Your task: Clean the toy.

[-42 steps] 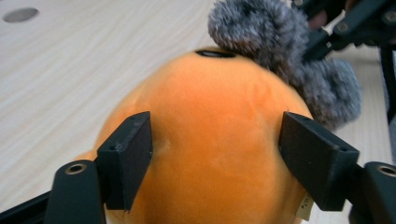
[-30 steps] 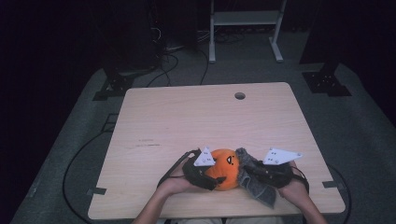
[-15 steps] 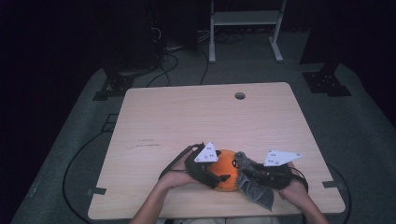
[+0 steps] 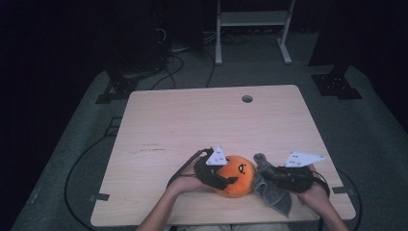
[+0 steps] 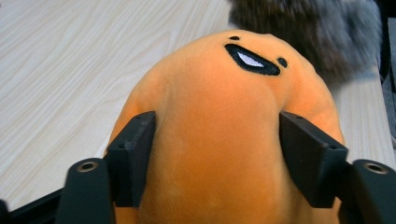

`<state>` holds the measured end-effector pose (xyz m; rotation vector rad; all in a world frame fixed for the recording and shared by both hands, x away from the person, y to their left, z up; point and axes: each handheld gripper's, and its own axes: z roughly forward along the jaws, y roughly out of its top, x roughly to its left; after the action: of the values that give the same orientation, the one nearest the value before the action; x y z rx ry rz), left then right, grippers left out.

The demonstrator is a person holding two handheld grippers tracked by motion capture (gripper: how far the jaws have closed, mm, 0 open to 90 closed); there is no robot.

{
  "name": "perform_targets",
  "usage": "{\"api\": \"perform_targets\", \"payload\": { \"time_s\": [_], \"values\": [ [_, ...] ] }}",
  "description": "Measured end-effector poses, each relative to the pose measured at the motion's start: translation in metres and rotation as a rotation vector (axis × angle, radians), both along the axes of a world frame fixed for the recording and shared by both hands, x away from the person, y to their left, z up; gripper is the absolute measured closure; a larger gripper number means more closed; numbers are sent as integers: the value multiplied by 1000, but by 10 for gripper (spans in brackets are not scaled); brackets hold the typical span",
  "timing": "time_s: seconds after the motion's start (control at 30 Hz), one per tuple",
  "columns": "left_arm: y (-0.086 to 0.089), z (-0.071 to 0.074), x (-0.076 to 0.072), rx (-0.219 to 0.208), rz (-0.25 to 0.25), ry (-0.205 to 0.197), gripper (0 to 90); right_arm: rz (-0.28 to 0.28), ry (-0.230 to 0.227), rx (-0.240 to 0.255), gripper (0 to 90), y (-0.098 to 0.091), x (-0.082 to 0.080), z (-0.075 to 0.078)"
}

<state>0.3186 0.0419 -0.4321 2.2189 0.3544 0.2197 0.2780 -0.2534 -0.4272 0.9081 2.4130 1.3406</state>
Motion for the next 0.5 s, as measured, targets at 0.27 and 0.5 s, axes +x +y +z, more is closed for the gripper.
{"api": "perform_targets", "payload": {
  "time_s": [0.27,0.5],
  "values": [
    [3,4,0,-56,13,-1,361,-144,63,-71,532,-37,8,-21],
    [3,9,0,-79,23,0,386,-204,92,31,406,-46,11,-29]
  ]
}}
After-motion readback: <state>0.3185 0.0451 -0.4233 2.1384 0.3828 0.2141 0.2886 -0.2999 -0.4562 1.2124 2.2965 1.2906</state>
